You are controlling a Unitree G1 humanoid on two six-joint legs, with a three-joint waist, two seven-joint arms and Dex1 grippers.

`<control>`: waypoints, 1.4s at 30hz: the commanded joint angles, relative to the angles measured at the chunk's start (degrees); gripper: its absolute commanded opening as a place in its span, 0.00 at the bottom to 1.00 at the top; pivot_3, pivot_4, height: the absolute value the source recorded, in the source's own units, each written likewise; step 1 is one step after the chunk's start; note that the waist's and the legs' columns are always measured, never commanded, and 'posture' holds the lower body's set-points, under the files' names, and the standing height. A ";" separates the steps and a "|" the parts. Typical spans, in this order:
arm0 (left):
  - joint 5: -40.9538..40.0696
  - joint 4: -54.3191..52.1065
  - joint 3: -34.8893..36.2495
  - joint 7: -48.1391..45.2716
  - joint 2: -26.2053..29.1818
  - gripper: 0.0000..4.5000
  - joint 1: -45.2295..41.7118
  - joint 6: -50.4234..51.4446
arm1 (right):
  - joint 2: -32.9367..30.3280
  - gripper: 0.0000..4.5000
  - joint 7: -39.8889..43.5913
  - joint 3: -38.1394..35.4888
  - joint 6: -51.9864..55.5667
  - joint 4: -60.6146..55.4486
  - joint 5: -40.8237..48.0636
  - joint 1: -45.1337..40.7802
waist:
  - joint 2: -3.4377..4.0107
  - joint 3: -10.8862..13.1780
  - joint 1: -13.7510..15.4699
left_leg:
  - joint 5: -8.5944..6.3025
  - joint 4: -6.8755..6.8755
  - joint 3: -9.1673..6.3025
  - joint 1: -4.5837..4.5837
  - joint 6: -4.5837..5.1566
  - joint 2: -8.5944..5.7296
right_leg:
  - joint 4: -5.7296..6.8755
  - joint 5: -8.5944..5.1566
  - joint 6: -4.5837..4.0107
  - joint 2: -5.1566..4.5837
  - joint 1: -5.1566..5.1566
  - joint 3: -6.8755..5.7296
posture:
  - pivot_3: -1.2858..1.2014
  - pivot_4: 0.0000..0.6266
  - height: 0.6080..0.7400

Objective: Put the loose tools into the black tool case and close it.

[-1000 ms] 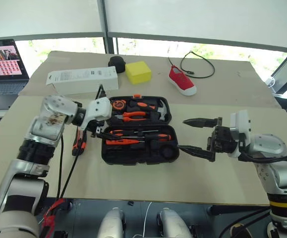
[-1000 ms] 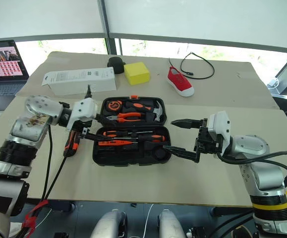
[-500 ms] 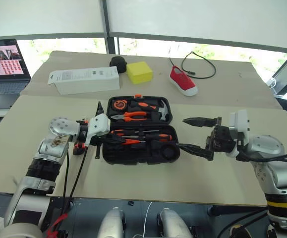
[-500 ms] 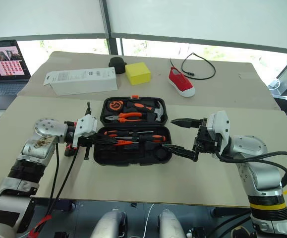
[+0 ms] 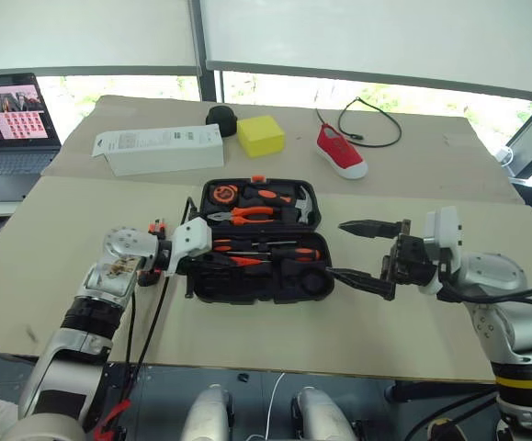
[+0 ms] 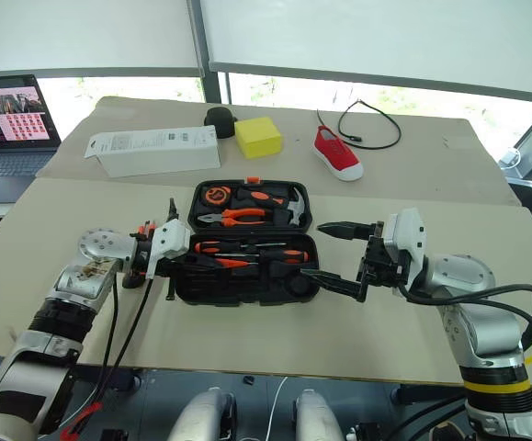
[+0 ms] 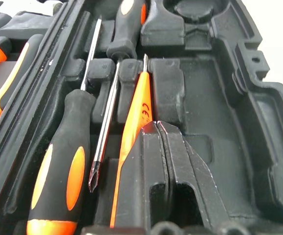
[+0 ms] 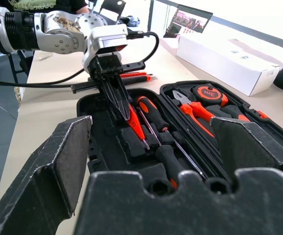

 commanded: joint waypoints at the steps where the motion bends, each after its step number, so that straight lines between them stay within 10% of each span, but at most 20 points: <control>1: -3.08 -3.29 2.55 1.50 -0.82 0.01 -0.21 1.52 | -0.02 1.00 -0.22 -1.61 0.15 -1.71 1.88 0.20 | 0.00 0.00 0.01 | 0.00 0.00 0.00 -0.02 0.00 0.00 | 0.00 0.00 0.00 0.00 -0.02 0.00 | 0.52 0.24 1.00; 28: -1.36 -6.44 2.74 7.12 1.54 0.01 6.25 5.41 | -0.88 1.00 1.08 -2.65 -0.31 -1.73 2.06 2.54 | 0.04 -0.03 -0.20 | -0.01 -0.08 -0.01 0.52 0.00 0.02 | -0.11 -0.01 0.00 0.01 0.56 -0.01 | 0.52 0.24 1.00; 42: -17.79 -28.03 50.67 17.65 7.81 0.99 50.10 10.85 | -1.42 1.00 10.34 -7.70 -18.95 10.33 -2.57 10.81 | 0.03 0.04 -1.71 | -0.06 -0.39 -0.30 0.96 0.02 0.16 | -0.30 -0.08 0.01 -0.24 0.84 0.01 | 0.52 0.24 1.00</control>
